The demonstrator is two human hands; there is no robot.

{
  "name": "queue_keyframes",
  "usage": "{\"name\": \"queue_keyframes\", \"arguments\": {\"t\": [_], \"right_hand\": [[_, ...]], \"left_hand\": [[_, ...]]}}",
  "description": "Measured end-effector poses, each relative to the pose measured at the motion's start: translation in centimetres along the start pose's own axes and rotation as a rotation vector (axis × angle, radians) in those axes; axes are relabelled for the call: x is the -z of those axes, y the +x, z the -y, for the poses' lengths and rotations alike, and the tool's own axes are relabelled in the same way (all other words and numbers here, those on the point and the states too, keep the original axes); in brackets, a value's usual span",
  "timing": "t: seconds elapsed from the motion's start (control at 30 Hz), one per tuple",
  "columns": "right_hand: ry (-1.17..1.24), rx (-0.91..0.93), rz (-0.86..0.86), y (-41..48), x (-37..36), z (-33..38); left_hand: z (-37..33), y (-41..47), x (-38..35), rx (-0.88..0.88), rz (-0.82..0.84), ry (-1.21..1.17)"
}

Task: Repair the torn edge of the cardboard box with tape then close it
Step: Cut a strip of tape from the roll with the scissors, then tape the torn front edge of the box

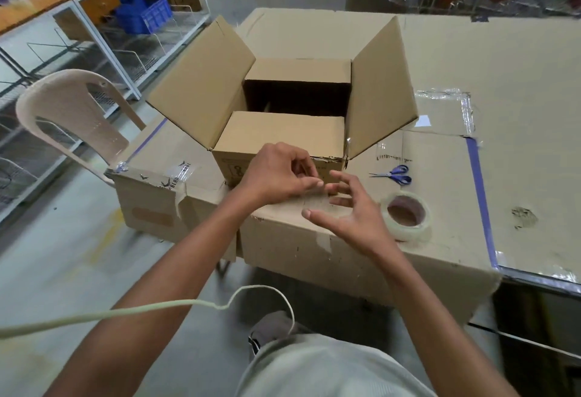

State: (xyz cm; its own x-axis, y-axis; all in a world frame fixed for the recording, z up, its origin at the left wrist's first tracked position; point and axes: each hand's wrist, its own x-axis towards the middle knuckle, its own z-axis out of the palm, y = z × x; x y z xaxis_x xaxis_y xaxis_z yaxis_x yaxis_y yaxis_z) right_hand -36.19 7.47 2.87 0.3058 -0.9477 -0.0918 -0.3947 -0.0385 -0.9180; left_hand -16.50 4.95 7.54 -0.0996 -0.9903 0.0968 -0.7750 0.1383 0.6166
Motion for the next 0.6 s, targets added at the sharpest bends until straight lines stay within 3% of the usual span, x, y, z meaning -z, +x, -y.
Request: {"name": "queue_keyframes", "arguments": {"t": [0.17,0.3,0.6], "right_hand": [[0.213,-0.104,-0.110,2.7,-0.4,-0.6],[0.281,-0.077,-0.204,3.5,0.8,-0.6],[0.413,-0.121,-0.341,6.4,0.7,-0.6]], "left_hand": [[2.7,1.8,0.9,0.085,-0.107,-0.307],[5.5,2.0,1.2,0.198,-0.206,-0.588],[8.9,2.2,-1.0,0.219,-0.266,-0.733]]}}
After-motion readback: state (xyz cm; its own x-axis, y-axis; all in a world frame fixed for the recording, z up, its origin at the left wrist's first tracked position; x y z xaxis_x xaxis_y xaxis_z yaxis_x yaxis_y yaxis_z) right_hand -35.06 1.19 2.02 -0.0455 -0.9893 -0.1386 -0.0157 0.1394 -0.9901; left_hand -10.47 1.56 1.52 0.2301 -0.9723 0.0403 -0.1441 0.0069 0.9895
